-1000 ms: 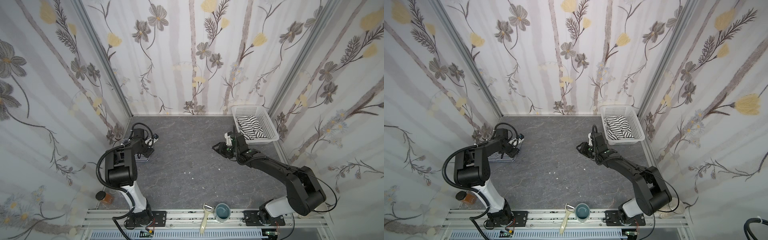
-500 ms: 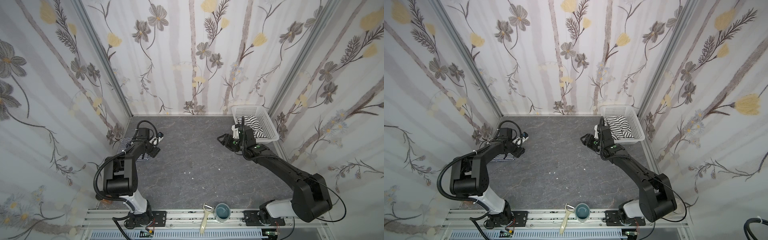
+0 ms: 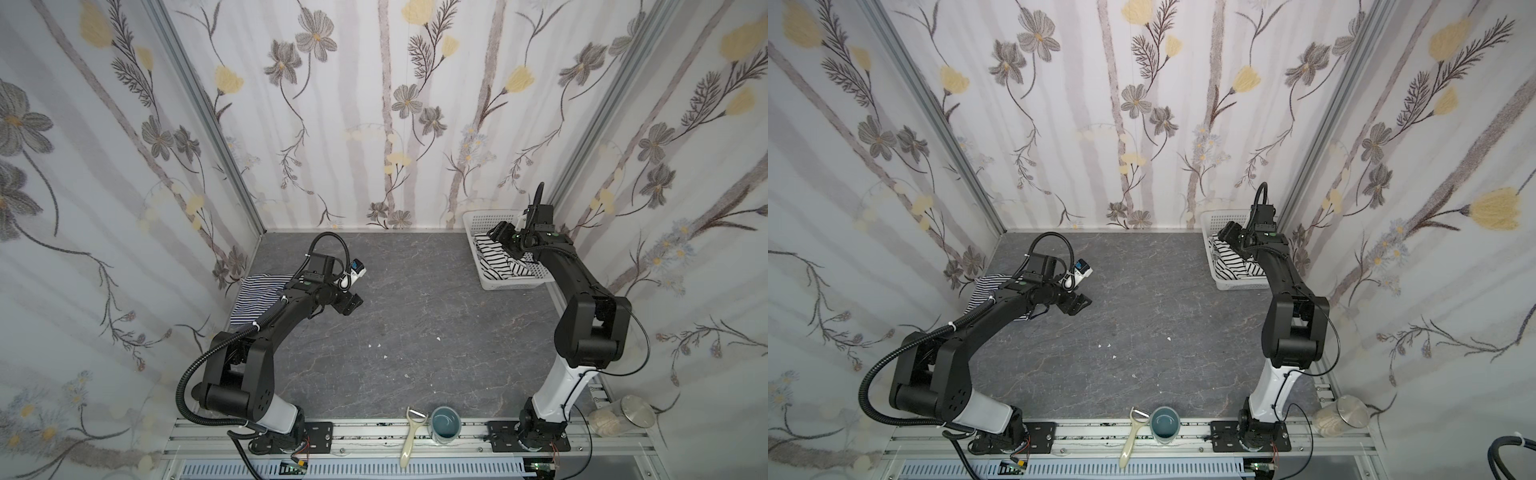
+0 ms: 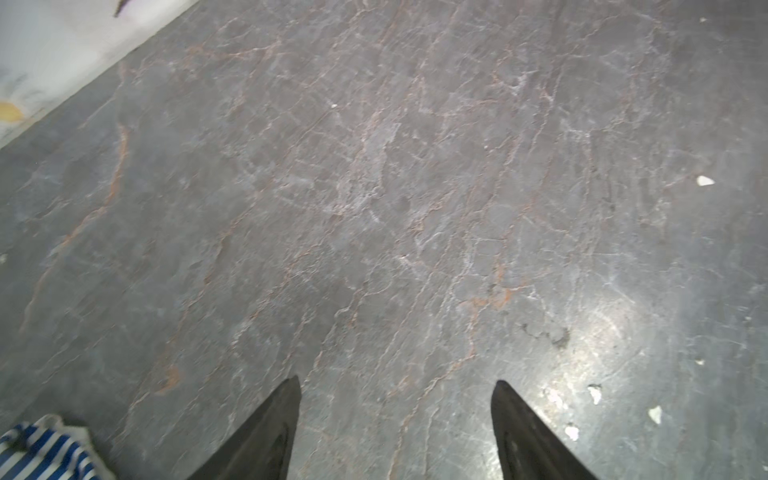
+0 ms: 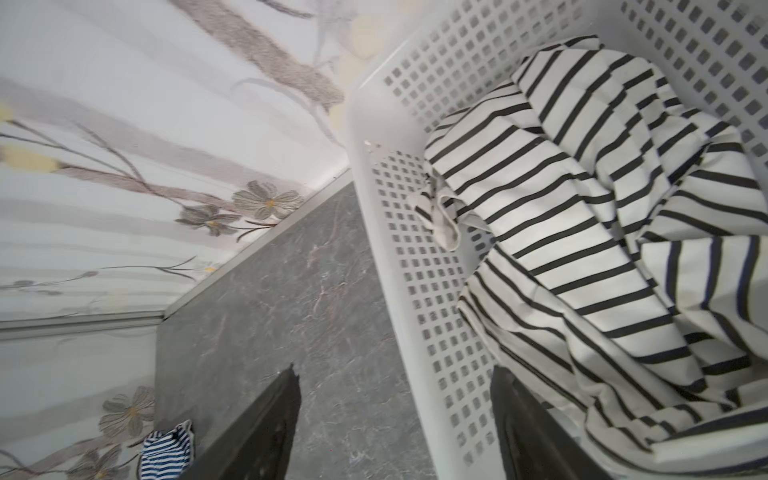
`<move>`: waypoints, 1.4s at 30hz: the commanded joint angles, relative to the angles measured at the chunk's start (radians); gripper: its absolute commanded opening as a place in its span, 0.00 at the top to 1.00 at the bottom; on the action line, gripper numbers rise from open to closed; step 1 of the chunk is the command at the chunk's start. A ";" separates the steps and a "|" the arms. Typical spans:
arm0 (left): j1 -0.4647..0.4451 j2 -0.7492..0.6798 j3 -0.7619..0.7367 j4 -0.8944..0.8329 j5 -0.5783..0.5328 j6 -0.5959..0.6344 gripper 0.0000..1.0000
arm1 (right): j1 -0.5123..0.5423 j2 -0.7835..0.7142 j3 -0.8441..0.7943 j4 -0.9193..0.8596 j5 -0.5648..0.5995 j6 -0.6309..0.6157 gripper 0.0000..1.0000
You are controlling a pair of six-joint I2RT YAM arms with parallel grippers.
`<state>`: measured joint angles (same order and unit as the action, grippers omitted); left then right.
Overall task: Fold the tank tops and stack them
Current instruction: 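Release the top with left gripper while right gripper reaches into basket, then grasp the black-and-white striped tank top in the basket with the right gripper and lift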
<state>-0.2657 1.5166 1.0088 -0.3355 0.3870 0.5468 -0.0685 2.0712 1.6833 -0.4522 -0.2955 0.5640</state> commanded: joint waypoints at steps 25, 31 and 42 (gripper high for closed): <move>-0.048 0.033 -0.061 0.074 0.043 -0.071 0.26 | -0.088 0.556 0.572 -0.419 0.327 -0.363 0.22; -0.048 0.028 -0.069 0.079 0.032 -0.080 0.26 | -0.084 0.593 0.616 -0.434 0.316 -0.386 0.28; -0.048 0.039 -0.055 0.082 0.029 -0.098 0.26 | -0.060 0.586 0.621 -0.448 0.281 -0.388 0.91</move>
<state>-0.3153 1.5509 0.9413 -0.2768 0.4118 0.4633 -0.1352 2.6644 2.2963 -0.9020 0.0090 0.1841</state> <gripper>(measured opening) 0.744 0.108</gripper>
